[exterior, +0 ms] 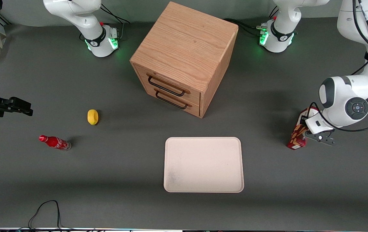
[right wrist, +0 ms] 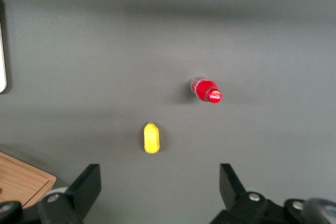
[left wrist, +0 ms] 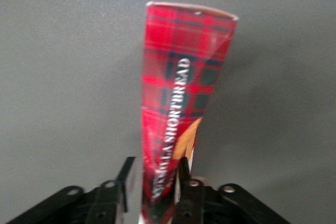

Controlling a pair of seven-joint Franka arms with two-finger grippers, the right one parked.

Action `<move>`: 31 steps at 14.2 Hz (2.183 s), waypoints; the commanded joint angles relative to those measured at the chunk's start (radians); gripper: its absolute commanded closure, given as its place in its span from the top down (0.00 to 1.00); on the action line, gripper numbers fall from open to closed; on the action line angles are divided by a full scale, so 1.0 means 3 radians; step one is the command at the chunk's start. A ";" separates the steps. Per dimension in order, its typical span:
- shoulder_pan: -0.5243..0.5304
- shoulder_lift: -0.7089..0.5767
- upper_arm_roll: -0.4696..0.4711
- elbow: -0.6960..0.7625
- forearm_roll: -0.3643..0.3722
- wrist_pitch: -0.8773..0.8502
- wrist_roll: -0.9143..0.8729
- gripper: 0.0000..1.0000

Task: Place red cookie box on tray
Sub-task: 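Lower the left gripper onto the red tartan shortbread box and close it, then lift the box and carry it with the left gripper over the tray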

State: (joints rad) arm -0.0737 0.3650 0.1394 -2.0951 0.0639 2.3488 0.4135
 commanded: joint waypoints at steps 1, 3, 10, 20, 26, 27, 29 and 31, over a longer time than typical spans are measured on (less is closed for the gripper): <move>-0.0112 -0.0056 0.0062 0.0065 -0.0019 -0.0036 0.0028 0.00; -0.0117 -0.0092 0.0067 0.0172 -0.0014 -0.0082 0.0038 0.00; -0.0281 -0.0102 -0.0091 0.1771 -0.0141 -0.1988 -0.0538 0.00; -0.0848 0.1129 -0.0250 0.3521 -0.0612 -0.2251 -0.2200 0.00; -0.1027 0.1636 -0.0408 0.3543 -0.0602 -0.1582 -0.2651 0.00; -0.1038 0.1712 -0.0459 0.3527 -0.0586 -0.1454 -0.2758 0.00; -0.1094 0.1876 -0.0470 0.3527 -0.0576 -0.1265 -0.2856 0.00; -0.1099 0.1948 -0.0470 0.3512 -0.0571 -0.1162 -0.2856 0.00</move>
State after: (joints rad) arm -0.3949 0.9196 -0.0085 -1.0843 -0.1083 1.9899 -0.4147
